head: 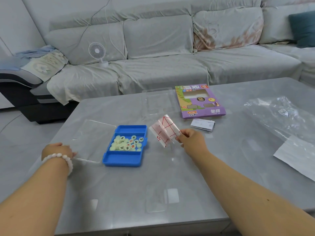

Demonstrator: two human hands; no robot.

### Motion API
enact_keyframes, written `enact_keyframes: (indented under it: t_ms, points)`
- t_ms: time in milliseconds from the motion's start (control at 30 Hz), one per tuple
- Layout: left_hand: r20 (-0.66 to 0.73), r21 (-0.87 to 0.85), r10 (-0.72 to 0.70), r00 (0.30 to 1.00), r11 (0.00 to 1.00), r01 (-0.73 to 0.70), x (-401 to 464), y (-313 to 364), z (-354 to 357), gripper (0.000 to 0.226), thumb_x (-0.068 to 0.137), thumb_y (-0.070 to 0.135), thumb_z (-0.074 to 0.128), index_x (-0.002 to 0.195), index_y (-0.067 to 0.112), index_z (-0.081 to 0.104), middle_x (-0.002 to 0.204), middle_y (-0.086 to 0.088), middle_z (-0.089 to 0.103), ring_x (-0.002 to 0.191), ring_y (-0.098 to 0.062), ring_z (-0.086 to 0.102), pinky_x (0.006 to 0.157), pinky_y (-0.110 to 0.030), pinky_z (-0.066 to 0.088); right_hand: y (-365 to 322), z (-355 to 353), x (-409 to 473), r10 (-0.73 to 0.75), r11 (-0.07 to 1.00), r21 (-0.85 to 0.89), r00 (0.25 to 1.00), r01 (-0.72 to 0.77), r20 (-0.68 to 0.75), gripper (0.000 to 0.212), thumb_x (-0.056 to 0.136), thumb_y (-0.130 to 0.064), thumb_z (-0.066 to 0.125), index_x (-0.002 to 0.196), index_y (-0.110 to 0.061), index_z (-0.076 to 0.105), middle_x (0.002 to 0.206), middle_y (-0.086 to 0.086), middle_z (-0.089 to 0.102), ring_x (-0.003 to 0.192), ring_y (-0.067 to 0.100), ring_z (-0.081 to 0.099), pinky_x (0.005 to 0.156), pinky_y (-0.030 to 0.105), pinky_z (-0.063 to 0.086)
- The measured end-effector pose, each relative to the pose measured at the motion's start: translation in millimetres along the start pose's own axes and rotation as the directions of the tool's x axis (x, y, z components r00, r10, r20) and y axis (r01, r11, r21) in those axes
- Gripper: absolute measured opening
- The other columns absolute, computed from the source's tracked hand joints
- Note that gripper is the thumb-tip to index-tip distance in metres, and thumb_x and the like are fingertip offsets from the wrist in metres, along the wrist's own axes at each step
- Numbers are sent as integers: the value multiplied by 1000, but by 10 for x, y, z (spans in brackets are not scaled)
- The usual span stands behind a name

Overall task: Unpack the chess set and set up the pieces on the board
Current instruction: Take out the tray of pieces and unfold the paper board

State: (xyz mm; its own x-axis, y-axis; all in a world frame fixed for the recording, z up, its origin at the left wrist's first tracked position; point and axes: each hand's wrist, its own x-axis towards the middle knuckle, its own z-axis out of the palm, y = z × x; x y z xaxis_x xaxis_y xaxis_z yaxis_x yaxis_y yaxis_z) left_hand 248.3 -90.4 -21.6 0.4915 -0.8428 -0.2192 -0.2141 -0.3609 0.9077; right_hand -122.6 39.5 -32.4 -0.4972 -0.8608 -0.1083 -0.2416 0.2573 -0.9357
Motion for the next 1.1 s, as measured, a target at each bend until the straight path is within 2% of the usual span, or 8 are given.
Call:
enact_keyframes:
  t_ms: [133, 233, 300, 433, 633, 833, 933, 1100]
  points:
    - [-56, 68, 88, 995, 994, -84, 32, -3, -22, 32, 89, 10, 53, 61, 25, 53, 35, 20, 52, 41, 11, 53, 45, -8, 44, 45, 10, -8, 68, 998, -18, 996, -67, 54, 21, 93, -11, 48, 93, -9, 68, 80, 3, 65, 65, 13, 55, 62, 22, 44]
    - [-142, 489, 181, 973, 868, -90, -291, 199, 162, 27, 88, 24, 50, 111, 21, 63, 109, -12, 63, 106, -25, 55, 90, -35, 44, 21, -51, -28, 99, 995, 11, 992, -101, 82, 22, 95, -12, 44, 87, -11, 64, 72, 0, 62, 58, 7, 51, 54, 16, 39]
    - [-21, 559, 381, 924, 771, -305, -581, 359, 350, 34, 87, 20, 51, 120, 15, 59, 121, -18, 56, 113, -36, 48, 93, -41, 40, -1, -102, -41, 96, 995, 17, 992, -98, 85, 23, 95, -12, 43, 84, -10, 63, 68, -1, 59, 57, 9, 49, 54, 16, 37]
    - [372, 151, 576, 728, 736, -659, -1467, 500, 850, 14, 87, 13, 59, 98, 14, 68, 93, -3, 68, 87, -18, 62, 77, -27, 47, -37, -226, -129, 78, 996, 42, 993, -82, 94, 26, 91, -6, 42, 70, -8, 59, 62, 2, 56, 54, 11, 46, 44, 9, 36]
    - [752, -197, 439, 491, 861, -469, -2237, 442, 1281, 33, 78, 11, 74, 105, 24, 58, 97, 3, 69, 84, -4, 65, 74, -18, 51, -27, -411, -254, 90, 993, 67, 989, -98, 116, 32, 92, -6, 41, 63, -12, 53, 57, 1, 51, 50, 11, 45, 40, 11, 36]
    - [672, -190, 427, 605, 889, -417, -2288, 183, 1406, 37, 71, -4, 75, 92, 23, 63, 84, 0, 72, 80, -17, 69, 67, -20, 55, 27, -526, -129, -4, 985, -168, 992, 26, 130, 38, 98, -16, 31, 90, -6, 67, 89, 7, 66, 81, 25, 57, 76, 30, 42]
    - [635, -161, 428, 643, 888, -432, -2272, 66, 1456, 34, 76, -3, 71, 90, 27, 63, 90, 2, 72, 83, -10, 68, 69, -17, 54, 240, -593, 157, -144, 701, -671, 970, 241, 197, 45, 101, -37, 21, 137, -23, 45, 147, -1, 39, 135, 20, 34, 105, 35, 29]
    - [628, -107, 446, 638, 862, -496, -2242, -38, 1524, 20, 80, 9, 71, 91, 24, 62, 97, 7, 69, 88, -2, 64, 70, -12, 52, 440, -713, 498, 22, 447, -849, 945, 283, 327, 50, 98, -48, 15, 146, -33, 21, 157, -10, 11, 146, 16, 2, 115, 48, 12]
